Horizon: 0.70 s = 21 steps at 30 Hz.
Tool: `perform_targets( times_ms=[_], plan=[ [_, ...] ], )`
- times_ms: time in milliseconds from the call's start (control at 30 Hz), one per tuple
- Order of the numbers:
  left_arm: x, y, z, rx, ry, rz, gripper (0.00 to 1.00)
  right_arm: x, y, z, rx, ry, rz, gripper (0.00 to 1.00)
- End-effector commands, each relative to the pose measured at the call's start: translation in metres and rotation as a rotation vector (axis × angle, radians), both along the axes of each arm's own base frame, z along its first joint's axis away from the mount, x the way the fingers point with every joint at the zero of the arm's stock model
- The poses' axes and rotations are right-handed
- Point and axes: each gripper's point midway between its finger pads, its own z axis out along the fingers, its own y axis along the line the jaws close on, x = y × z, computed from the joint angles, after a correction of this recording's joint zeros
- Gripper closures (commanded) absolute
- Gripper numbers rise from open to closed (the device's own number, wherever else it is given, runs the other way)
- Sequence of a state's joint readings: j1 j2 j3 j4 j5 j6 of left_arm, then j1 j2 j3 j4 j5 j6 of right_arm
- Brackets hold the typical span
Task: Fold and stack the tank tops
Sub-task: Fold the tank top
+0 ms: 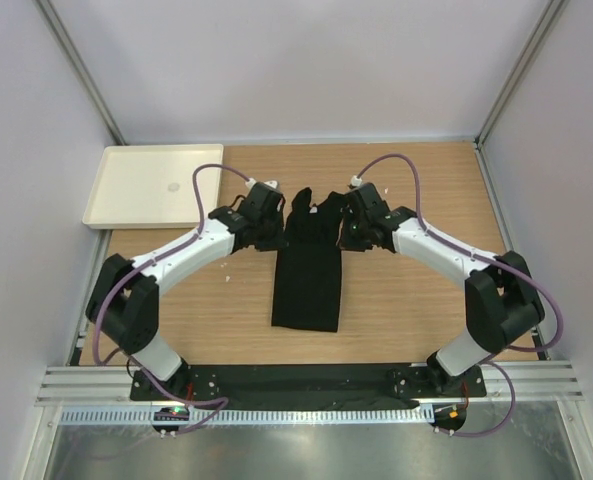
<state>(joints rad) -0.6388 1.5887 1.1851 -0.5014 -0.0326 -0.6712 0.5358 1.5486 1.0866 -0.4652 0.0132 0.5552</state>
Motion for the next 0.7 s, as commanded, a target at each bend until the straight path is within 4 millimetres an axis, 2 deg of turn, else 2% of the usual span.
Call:
perform_targets(
  times_ms=[0,133,167,200,267,300,333,367,400,433,467,500,533,567,667],
  plan=[
    [0.033,-0.006,0.008,-0.012,-0.061,0.02,1.0,0.027,0.005,0.0,0.019,-0.055,-0.009,0.96],
    [0.048,-0.008,-0.007,-0.004,-0.043,0.031,0.97,0.041,0.003,-0.01,0.019,-0.048,-0.033,0.91],
    [0.05,-0.008,-0.008,0.004,-0.045,0.032,0.94,0.043,0.003,-0.012,0.018,-0.047,-0.037,0.86],
    [0.052,-0.008,-0.013,0.019,-0.035,0.037,0.92,0.045,0.003,-0.013,0.024,-0.05,-0.043,0.74],
    [0.056,-0.003,-0.018,0.049,-0.04,0.057,0.87,0.043,0.004,-0.011,0.033,-0.056,-0.044,0.62],
    [0.056,-0.001,-0.02,0.061,-0.034,0.059,0.82,0.041,0.002,-0.013,0.031,-0.054,-0.046,0.55],
    [0.056,0.001,-0.023,0.072,-0.027,0.06,0.7,0.041,0.002,-0.006,0.042,-0.074,-0.044,0.53],
    [0.056,0.002,-0.024,0.08,-0.026,0.065,0.66,0.039,0.002,-0.005,0.042,-0.077,-0.042,0.5],
    [0.052,0.005,-0.027,0.088,-0.015,0.064,0.6,0.036,0.0,-0.004,0.042,-0.079,-0.041,0.48],
    [0.05,0.007,-0.024,0.089,-0.017,0.067,0.58,0.033,-0.002,-0.003,0.042,-0.083,-0.038,0.48],
    [0.046,0.01,-0.027,0.097,-0.008,0.072,0.56,0.028,0.002,0.007,0.075,-0.09,-0.015,0.47],
    [0.043,0.012,-0.027,0.094,-0.002,0.075,0.54,0.021,0.0,0.004,0.075,-0.079,-0.013,0.45],
    [0.038,0.012,-0.019,0.075,-0.013,0.071,0.52,0.016,0.0,0.006,0.089,-0.078,-0.004,0.44],
    [0.031,0.015,-0.025,0.071,0.002,0.067,0.51,0.011,0.0,0.014,0.107,-0.095,0.006,0.43],
    [0.013,0.012,-0.021,0.0,0.009,0.048,0.46,-0.009,-0.004,0.003,0.127,-0.068,0.029,0.42]
  ],
)
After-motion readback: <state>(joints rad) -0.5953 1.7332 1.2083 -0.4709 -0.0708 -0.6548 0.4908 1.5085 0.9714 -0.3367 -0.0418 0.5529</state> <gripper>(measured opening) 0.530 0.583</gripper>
